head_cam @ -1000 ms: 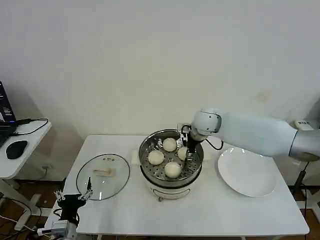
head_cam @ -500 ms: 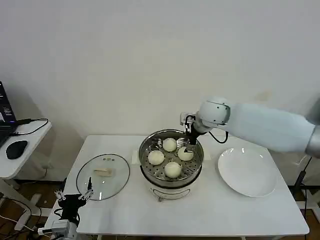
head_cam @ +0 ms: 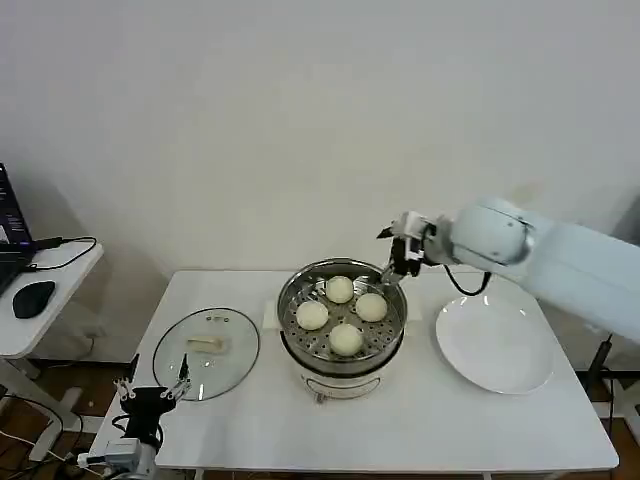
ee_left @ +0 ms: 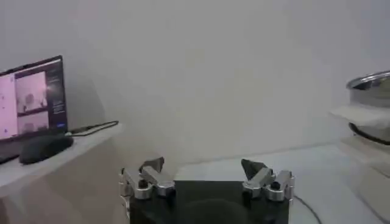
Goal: Take steamed baozi put them in steamer then cover it.
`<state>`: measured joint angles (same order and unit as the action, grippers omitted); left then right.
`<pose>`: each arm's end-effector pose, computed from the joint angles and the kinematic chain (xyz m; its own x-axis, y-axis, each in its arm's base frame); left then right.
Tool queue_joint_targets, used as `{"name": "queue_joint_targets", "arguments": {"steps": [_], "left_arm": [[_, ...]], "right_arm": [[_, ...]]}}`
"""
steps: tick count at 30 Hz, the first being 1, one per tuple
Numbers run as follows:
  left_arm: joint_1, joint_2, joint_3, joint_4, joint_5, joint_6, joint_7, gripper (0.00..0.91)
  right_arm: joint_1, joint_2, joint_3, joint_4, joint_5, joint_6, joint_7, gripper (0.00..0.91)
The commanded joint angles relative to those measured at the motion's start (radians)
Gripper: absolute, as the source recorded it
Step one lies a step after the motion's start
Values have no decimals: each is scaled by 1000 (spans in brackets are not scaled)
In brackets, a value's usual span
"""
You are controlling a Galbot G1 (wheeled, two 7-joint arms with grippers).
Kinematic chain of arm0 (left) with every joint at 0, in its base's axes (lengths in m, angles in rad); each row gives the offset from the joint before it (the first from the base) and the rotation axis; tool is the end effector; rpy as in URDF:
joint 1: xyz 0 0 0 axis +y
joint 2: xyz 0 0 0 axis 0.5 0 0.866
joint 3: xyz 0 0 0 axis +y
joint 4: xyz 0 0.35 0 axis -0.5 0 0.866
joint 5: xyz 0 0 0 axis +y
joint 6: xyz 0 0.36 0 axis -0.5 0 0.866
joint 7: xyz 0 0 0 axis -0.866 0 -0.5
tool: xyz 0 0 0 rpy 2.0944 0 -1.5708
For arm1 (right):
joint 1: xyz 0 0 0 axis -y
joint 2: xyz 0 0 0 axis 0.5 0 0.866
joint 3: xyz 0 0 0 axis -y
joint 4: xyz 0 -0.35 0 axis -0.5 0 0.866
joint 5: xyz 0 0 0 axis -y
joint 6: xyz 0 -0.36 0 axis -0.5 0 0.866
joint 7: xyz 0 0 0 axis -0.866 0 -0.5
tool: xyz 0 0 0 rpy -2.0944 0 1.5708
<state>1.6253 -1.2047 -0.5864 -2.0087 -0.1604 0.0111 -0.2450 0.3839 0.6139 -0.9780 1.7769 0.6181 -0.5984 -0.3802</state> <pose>0.1758 0.0898 -0.3260 -0.9839 -0.1430 0.1076 -0.1177 0.9700 0.2129 0.4456 -0.0234 -0.0380 -0.6272 -0.4399 0.6428 -0.7762 0.2851 -0.5623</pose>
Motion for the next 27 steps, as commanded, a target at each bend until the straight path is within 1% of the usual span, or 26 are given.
{"name": "queue_joint_targets", "arguments": {"steps": [1,2,3,4,5,6,7,8,9,10,11,12,13,14,15,16,17,19,21,22,26,27], "left_arm": [[0,-4,3,-5,-6,-11,6,907],[0,-5,4,-5,-5,-11,6,907],[0,-7,5,-5,-3,-11,4,907],[-1,-8,8,-3,-1,-10,2,907],[-3,-9,11,0,3,-10,2,907],[-3,-8,12,0,8,-10,1,907],[-3,-5,18,4,20,-7,-5,907],[-4,-4,20,8,32,-8,-3,907],[-4,-4,21,10,46,-8,-3,907],[-5,-4,23,12,63,-11,0,907],[-3,-1,25,12,72,-11,6,907],[-1,1,26,12,78,-11,11,907],[-2,6,27,17,111,-11,12,907],[-6,10,26,25,139,-11,10,907],[-8,14,25,27,159,-11,10,907],[-15,23,23,39,186,-8,13,907],[-20,29,22,46,206,-3,13,907],[-33,42,20,57,265,-4,12,907],[-45,52,18,72,325,-7,13,907],[-52,59,18,77,360,-6,16,907],[-72,90,16,116,555,-8,54,907],[-76,99,17,129,632,-9,64,907]], "right_arm": [[-951,-224,1013,262,-111,232,379,907],[-1122,-198,1158,272,-154,261,382,907],[-1250,-170,1314,283,-174,282,381,907],[-1385,-121,1443,291,-206,309,377,907],[-1462,-76,1522,293,-248,341,360,907],[-1517,-38,1583,293,-265,362,351,907],[-1600,50,1684,292,-293,425,336,907],[-1642,112,1748,295,-314,447,314,907],[-1675,160,1777,296,-327,476,298,907],[-1729,247,1836,299,-347,521,276,907],[-1746,277,1868,298,-351,547,266,907],[-1772,341,1913,297,-355,573,251,907],[-1800,400,1950,296,-354,617,233,907],[-1832,489,2000,293,-351,676,207,907],[-1848,517,2026,289,-352,693,199,907],[-1880,582,2064,282,-349,723,187,907],[-1904,618,2085,272,-342,749,175,907],[-1954,672,2115,252,-339,799,174,907],[-2021,699,2117,237,-326,848,172,907],[-2046,713,2116,235,-336,867,172,907],[-2108,762,2123,243,-328,885,183,907],[-2121,773,2126,250,-320,890,187,907]]}}
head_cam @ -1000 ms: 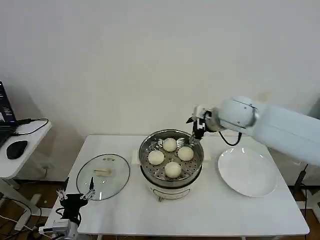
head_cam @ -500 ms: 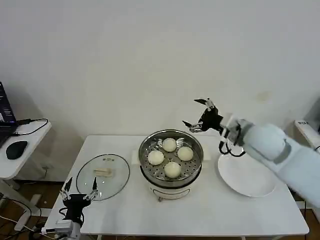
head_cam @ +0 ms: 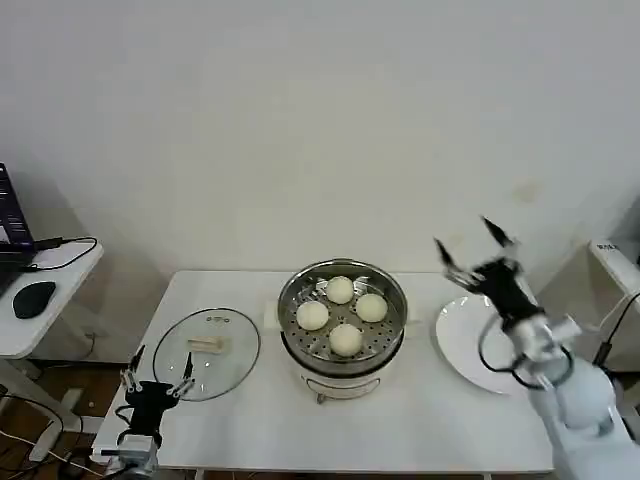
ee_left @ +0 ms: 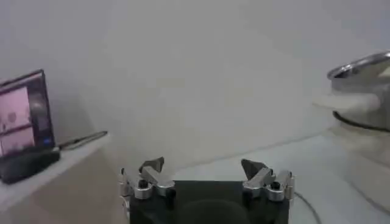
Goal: Take steamed baozi put them in steamer then cover it.
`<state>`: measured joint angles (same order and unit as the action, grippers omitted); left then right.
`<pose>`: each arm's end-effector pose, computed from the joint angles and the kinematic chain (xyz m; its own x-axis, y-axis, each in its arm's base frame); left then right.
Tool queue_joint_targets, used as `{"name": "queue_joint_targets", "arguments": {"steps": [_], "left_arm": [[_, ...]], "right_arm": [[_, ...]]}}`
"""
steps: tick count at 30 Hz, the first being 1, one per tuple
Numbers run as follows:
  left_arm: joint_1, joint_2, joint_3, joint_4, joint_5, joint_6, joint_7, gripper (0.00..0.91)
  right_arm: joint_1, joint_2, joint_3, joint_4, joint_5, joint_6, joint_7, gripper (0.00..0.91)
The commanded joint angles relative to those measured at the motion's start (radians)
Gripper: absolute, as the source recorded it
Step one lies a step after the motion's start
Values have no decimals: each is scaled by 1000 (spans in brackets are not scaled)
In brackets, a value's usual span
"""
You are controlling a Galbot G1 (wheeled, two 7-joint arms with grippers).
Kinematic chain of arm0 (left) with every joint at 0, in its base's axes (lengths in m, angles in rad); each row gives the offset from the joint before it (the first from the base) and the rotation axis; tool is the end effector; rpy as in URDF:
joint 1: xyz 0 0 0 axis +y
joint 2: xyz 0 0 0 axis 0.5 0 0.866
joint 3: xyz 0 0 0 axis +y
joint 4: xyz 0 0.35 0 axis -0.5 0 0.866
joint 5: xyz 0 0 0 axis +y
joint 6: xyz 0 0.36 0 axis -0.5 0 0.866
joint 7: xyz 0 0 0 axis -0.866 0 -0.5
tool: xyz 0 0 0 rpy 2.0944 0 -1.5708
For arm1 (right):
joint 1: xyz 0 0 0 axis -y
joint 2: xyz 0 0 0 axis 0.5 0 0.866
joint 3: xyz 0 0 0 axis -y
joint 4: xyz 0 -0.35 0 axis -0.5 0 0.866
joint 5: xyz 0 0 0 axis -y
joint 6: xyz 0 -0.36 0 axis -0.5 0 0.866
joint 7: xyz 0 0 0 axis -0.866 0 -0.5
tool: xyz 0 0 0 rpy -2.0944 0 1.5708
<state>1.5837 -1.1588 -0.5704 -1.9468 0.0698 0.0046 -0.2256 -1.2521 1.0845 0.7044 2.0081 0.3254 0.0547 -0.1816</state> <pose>0.1887 0.1016 -0.3371 -0.9926 -0.0958 0.0741 -0.0514 0.8871 0.4588 0.2841 -0.1442 -0.2094 -0.9322 -0.2401 -0.2709 -0.1736 0.9532 -0.2475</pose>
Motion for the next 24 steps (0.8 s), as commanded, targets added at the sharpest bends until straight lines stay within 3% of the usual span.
{"name": "queue_joint_targets", "arguments": {"steps": [1,11,24], "left_arm": [[-37,55,1,76,432,-1,52,907],[-127,72,46,250,835,-75,80,907],[-280,66,109,413,959,-86,77,907]], "right_arm": [[-492,307,444,23,-24,236,-10,907],[-523,351,435,63,13,149,-3,907],[-528,351,435,79,29,117,15,907]]}}
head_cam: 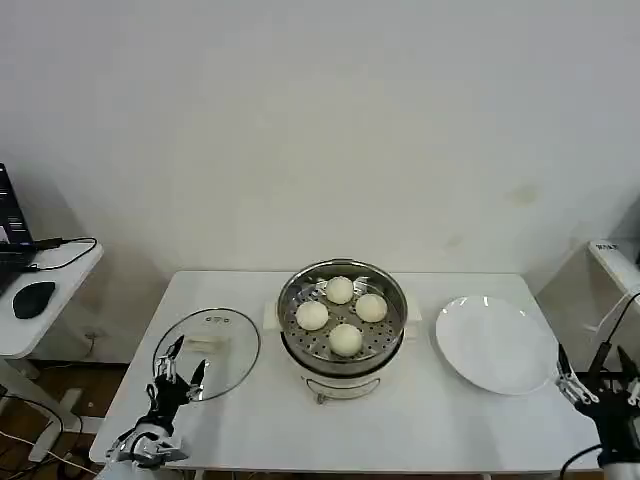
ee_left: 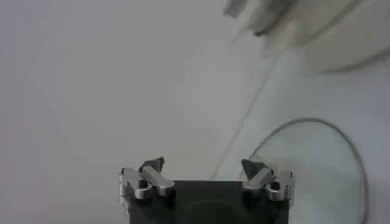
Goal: Take steamed baozi put them in steamer then cover it.
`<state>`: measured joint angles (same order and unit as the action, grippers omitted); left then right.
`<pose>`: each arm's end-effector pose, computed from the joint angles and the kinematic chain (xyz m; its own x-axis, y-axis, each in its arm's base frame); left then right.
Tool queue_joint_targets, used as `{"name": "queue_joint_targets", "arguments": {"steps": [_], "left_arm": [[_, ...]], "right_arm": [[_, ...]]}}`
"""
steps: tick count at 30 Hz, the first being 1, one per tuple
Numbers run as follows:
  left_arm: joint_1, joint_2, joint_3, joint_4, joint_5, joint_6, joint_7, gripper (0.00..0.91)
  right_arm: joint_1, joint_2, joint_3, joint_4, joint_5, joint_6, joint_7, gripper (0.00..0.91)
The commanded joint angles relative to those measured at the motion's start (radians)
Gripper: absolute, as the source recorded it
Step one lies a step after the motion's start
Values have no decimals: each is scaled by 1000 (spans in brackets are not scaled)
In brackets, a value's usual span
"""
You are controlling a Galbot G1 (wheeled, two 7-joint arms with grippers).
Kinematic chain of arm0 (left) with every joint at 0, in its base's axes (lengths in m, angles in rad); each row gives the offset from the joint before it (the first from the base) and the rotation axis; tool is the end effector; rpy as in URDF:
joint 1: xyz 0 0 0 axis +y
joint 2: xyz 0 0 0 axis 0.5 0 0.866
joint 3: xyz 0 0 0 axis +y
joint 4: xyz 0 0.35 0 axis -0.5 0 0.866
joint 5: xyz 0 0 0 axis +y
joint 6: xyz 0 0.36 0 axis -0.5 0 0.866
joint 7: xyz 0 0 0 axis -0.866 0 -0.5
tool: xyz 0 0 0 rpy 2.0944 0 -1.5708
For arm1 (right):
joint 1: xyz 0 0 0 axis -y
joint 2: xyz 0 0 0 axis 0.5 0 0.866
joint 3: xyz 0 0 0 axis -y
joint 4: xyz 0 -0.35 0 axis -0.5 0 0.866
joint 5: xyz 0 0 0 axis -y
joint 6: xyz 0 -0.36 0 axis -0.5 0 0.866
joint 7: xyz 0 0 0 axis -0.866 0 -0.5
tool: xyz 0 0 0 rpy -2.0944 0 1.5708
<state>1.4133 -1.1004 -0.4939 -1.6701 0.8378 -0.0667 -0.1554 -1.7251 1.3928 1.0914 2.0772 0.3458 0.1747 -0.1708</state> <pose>0.2323 0.1330 -0.3943 -0.9882 0.0929 0.1219 0.1434 0.2807 0.9490 0.1173 -0.1977 -0.2776 -0.9737 0.1913 -0.1237 0.2087 0.9667 -0.1479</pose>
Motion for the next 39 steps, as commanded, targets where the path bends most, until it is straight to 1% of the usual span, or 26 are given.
{"name": "queue_joint_targets", "arguments": {"steps": [1,15,33,34,35,36,39], "left_arm": [[-128,8,34,151,195,-15,6,907],[-241,23,64,263,209,-13,8,907],[-368,-3,93,401,246,-12,-6,907],[-372,-4,95,405,246,-13,-7,725],[-376,-6,97,407,246,-13,-8,101],[-378,-9,99,410,246,-13,-13,0],[-380,-14,104,411,249,-13,-15,0]], "right_arm": [[-55,44,47,9,8,-1,4,907],[-64,56,45,6,4,10,1,907],[-61,57,46,-6,4,19,-1,907],[-61,57,46,-7,4,18,-1,907],[-60,56,46,-7,5,18,-1,907],[-60,56,46,-8,5,18,-1,907],[-59,55,47,-10,5,18,-2,907]]}}
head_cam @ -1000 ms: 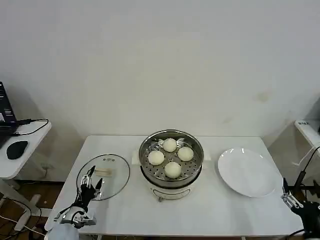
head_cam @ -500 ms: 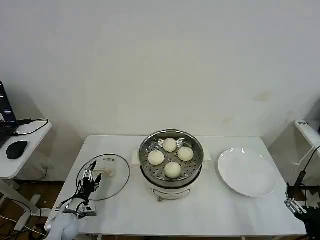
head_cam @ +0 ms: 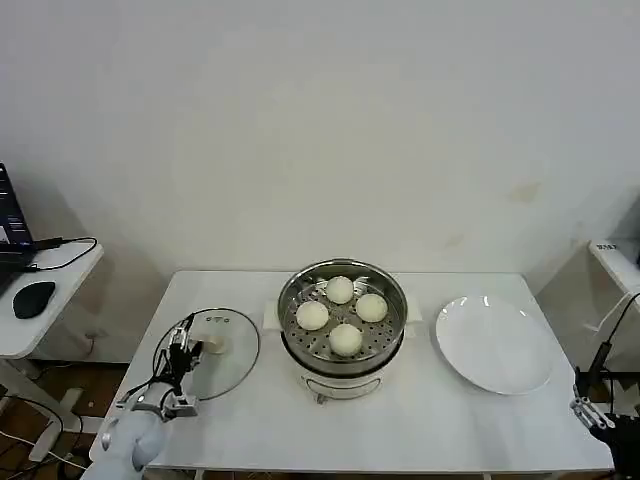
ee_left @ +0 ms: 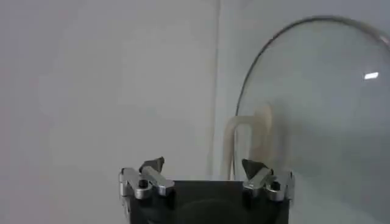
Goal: Take steamed baozi put them in steamer then cover it.
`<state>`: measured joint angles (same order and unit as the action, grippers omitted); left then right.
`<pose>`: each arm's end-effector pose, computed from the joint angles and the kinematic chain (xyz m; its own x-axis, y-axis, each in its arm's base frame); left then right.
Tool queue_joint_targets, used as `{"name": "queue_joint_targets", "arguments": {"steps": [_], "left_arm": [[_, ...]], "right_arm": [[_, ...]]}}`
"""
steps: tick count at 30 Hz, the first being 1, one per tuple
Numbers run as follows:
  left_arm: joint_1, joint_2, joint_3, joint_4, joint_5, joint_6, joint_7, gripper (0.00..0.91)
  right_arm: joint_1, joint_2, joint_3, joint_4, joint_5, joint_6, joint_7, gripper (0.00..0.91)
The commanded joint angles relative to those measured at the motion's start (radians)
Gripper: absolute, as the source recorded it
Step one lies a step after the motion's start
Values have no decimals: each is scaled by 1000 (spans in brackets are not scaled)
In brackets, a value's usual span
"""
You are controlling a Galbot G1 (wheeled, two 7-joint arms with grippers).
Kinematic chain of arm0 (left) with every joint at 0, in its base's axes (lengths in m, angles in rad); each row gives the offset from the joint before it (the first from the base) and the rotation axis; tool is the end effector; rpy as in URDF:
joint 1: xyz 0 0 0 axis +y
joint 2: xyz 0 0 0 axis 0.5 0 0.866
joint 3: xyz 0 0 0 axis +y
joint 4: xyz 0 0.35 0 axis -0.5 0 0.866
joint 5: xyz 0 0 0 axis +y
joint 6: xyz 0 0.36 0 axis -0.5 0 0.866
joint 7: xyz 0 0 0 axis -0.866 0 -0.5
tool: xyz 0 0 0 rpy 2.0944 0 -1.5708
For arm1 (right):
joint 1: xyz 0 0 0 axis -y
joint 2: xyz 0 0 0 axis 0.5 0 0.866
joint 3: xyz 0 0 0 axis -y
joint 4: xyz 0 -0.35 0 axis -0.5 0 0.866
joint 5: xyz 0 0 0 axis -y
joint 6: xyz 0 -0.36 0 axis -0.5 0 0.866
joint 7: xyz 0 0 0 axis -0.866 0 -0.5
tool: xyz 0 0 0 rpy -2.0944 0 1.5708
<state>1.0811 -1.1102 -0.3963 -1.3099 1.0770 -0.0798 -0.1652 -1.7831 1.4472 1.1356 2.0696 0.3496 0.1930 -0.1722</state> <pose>0.3307 0.1573 -0.4278 -0.9853 0.0711 0.1555 0.1579 0.0293 0.9870 0.0884 -0.2022 -0.2879 -0.9624 0.2589 -0.0827 0.2687 0.9521 -0.1463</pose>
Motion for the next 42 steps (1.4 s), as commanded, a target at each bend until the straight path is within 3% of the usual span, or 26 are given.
{"name": "queue_joint_targets", "arguments": {"steps": [1,20,26,36,42], "left_arm": [[-48,-6,7,51,12,1,-5,0],[-10,-28,-9,48,41,-25,-66,0],[40,-28,-50,-46,29,-25,-114,0],[154,28,-76,-360,-174,244,-108,0],[174,72,-76,-538,-252,334,-24,0]], "right_arm": [[0,0,2,-4,1,0,0,907],[1,4,-18,-7,-7,4,2,907],[3,4,-33,-5,-19,6,4,907],[9,-16,-64,-6,-42,-6,13,907],[16,-17,-69,-8,-50,-9,20,907]]}}
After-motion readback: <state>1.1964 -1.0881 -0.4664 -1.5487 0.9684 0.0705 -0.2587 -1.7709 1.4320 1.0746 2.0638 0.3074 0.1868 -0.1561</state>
